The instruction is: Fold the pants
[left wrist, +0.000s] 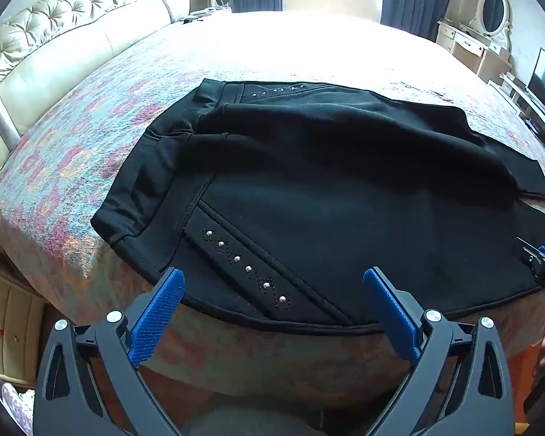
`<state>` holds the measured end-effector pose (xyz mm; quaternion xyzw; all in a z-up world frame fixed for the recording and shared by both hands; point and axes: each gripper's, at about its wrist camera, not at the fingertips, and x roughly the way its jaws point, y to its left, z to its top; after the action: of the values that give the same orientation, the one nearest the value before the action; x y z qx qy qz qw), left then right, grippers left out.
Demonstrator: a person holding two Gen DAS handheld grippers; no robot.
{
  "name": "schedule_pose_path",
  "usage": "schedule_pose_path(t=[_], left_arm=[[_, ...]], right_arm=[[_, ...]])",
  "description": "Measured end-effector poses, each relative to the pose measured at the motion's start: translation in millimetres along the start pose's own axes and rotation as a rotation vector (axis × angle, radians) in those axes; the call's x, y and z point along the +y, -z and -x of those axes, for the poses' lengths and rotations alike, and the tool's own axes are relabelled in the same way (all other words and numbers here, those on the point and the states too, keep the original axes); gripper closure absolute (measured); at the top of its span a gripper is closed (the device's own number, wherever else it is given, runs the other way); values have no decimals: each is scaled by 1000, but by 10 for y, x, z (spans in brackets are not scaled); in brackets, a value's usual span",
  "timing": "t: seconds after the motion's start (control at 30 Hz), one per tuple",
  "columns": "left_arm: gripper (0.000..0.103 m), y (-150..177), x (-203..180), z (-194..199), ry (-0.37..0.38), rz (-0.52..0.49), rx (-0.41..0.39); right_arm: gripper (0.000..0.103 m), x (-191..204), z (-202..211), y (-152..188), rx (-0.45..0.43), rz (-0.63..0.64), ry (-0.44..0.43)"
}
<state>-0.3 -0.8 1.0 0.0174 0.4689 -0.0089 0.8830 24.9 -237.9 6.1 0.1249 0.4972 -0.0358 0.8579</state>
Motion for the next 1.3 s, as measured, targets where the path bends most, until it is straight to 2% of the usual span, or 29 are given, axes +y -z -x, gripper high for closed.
schedule_pose_path(t=[1.3], left_arm=[[5,-30,8,25,-6,-6,-17]], right_arm=[[2,13,-113,49,18,12,-12]])
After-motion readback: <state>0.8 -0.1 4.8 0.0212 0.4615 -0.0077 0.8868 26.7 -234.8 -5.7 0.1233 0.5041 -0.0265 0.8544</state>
